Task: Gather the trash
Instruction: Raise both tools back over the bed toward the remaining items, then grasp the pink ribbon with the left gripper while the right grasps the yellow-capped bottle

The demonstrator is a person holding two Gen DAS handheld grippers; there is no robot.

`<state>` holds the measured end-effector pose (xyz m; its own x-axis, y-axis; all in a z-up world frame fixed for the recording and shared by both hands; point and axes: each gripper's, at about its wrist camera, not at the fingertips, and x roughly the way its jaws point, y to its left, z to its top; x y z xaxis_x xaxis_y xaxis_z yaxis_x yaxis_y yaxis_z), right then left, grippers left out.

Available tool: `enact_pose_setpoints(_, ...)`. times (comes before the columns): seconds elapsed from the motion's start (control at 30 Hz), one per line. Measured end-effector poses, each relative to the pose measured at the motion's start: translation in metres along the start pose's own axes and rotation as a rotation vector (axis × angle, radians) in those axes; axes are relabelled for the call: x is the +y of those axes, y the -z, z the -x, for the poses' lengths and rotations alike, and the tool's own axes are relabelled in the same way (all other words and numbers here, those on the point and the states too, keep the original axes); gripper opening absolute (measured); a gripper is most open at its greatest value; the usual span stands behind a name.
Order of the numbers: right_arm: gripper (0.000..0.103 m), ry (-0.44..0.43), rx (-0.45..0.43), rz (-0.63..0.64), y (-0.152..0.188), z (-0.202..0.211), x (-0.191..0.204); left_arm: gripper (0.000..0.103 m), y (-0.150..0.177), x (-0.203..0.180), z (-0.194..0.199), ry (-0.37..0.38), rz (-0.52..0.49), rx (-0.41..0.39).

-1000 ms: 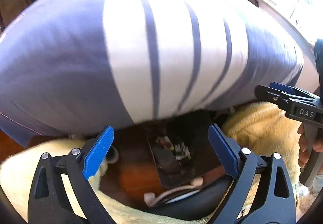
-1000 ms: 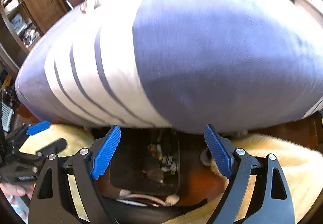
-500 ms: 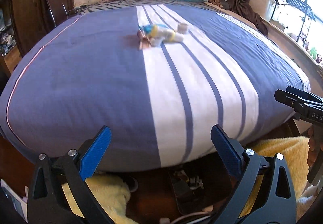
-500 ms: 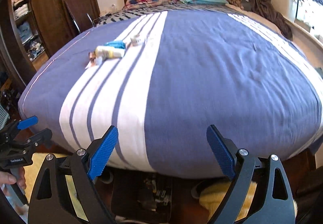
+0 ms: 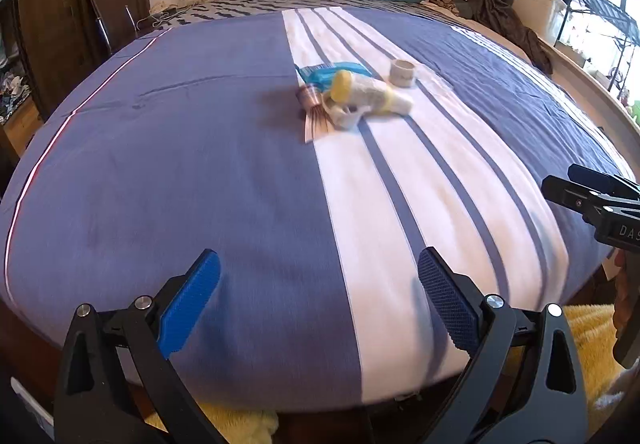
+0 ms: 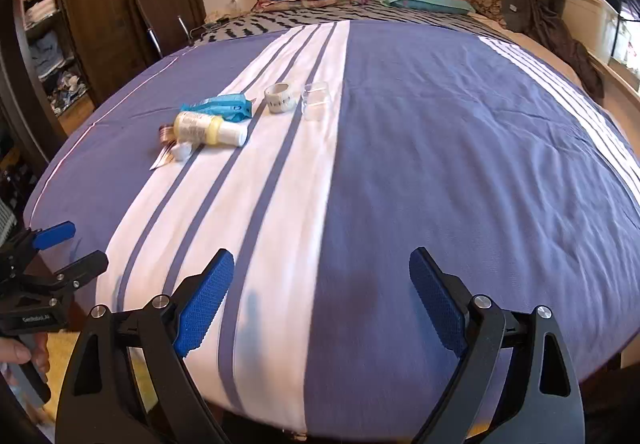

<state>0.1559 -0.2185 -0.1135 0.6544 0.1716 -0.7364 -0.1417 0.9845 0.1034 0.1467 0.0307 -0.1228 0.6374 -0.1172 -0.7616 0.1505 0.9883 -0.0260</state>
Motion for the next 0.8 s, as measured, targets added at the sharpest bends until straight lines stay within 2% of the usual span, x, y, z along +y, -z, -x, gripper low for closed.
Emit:
enact_pose_setpoints(0.1, 0.090, -0.001, 0.005, 0.018, -0.014, -0.014, 0.004, 0.093, -0.015, 0.004, -0.014, 0.007, 0.010, 0.004)
enact_pose_setpoints(0.27, 0.090, -0.007, 0.002, 0.026, -0.034, -0.030, 0.006, 0.077, -0.044, 0.009, -0.032, 0.022, 0.016, -0.015)
enact_pose_setpoints(0.4, 0.090, -0.020, -0.005, 0.035, -0.050, -0.042, 0.010, 0.069, -0.069, 0.013, -0.042, 0.025, 0.013, -0.036)
enact_pose_setpoints(0.47, 0.090, -0.025, -0.005, 0.043, -0.055, -0.047, 0.014, 0.062, -0.079, 0.014, -0.049, 0.015, 0.002, -0.039)
enact_pose_setpoints(0.57, 0.089, -0.039, -0.005, 0.065, -0.063, -0.055, 0.024, 0.053, -0.090, 0.015, -0.057, 0.007, -0.008, -0.038)
enact_pose_setpoints(0.7, 0.089, -0.055, -0.003, 0.092, -0.070, -0.064, 0.035, 0.046, -0.100, 0.016, -0.073, 0.018, -0.020, -0.016)
enact_pose_setpoints(0.77, 0.089, -0.061, 0.001, 0.102, -0.073, -0.068, 0.039, 0.034, -0.104, 0.018, -0.079, 0.034, -0.015, -0.011)
enact_pose_setpoints(0.8, 0.089, -0.063, 0.003, 0.108, -0.073, -0.069, 0.041, 0.031, -0.106, 0.020, -0.082, 0.039, -0.013, -0.009)
